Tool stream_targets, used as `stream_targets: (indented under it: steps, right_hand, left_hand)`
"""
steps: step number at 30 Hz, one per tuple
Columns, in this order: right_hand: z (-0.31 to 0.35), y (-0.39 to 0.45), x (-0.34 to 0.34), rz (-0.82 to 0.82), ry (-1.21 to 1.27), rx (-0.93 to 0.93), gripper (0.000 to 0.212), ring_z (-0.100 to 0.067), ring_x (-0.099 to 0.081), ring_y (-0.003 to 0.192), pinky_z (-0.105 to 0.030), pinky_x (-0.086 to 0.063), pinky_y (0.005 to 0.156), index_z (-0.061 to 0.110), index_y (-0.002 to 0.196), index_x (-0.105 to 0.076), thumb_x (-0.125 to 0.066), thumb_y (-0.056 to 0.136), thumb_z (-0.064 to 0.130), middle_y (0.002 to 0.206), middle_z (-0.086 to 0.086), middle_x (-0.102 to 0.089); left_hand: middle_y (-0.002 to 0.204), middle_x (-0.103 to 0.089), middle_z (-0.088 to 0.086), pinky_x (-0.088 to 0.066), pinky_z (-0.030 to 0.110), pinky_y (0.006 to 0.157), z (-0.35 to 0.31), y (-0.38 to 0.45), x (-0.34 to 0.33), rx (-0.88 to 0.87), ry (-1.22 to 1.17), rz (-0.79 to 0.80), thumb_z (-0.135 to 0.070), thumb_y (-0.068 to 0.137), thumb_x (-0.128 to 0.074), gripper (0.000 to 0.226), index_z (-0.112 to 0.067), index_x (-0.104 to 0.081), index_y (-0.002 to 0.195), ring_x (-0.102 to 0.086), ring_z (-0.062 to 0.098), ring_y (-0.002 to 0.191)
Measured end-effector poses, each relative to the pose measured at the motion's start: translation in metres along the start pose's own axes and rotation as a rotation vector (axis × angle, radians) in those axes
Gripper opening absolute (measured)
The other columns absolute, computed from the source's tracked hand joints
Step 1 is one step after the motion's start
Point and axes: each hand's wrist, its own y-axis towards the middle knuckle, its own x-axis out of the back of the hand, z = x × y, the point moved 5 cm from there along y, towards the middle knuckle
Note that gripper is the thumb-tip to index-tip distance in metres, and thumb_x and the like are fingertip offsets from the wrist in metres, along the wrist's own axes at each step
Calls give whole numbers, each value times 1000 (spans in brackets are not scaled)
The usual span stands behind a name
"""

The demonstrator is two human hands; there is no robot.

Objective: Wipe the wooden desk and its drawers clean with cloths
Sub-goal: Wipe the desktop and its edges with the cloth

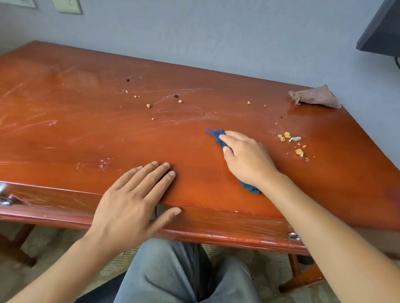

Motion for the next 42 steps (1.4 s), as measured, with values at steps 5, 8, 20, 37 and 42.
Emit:
stream_targets:
  steps: [5, 8, 20, 37, 42]
  right_hand:
    - [72, -48, -12, 149, 196, 495, 47, -8, -41, 141, -25, -33, 113, 24, 149, -49, -52, 103, 18, 151, 7, -51]
    - [52, -22, -15, 162, 179, 462, 42, -7, -40, 143, -26, -31, 119, 28, 146, -55, -49, 105, 18, 154, 10, -48]
    - [155, -24, -38, 233, 248, 736, 38, -11, -40, 142, -21, -26, 118, 18, 141, -61, -53, 104, 19, 149, 1, -56]
    - [163, 16, -47, 240, 165, 636, 43, -9, -33, 149, -29, -25, 123, 27, 148, -54, -50, 105, 27, 156, 8, -46]
    - [177, 55, -52, 126, 76, 409, 35, -20, -41, 137, -36, -35, 110, 10, 134, -61, -41, 107, 21, 145, -5, -55]
  left_hand:
    - [165, -39, 7, -27, 46, 125, -6, -23, 3, 0, -44, -49, -32, 102, -52, 57, -8, -48, 154, -32, 26, 155]
    - [167, -35, 5, -30, 49, 124, 1, -32, 5, -3, -74, -24, -22, 99, -57, 59, -10, -46, 156, -29, 25, 156]
    - [158, -48, 8, -33, 54, 121, 48, -80, 29, 262, -13, -69, -6, 88, -55, 60, -9, -56, 147, -40, 30, 151]
    - [167, -33, 5, -21, 50, 127, 92, -100, 47, 346, -69, 79, -15, 83, -58, 75, -15, -44, 156, -23, 26, 158]
    - [172, -20, -1, -6, 51, 130, 95, -105, 44, 387, -116, 124, -23, 76, -62, 92, -26, -31, 163, -7, 23, 161]
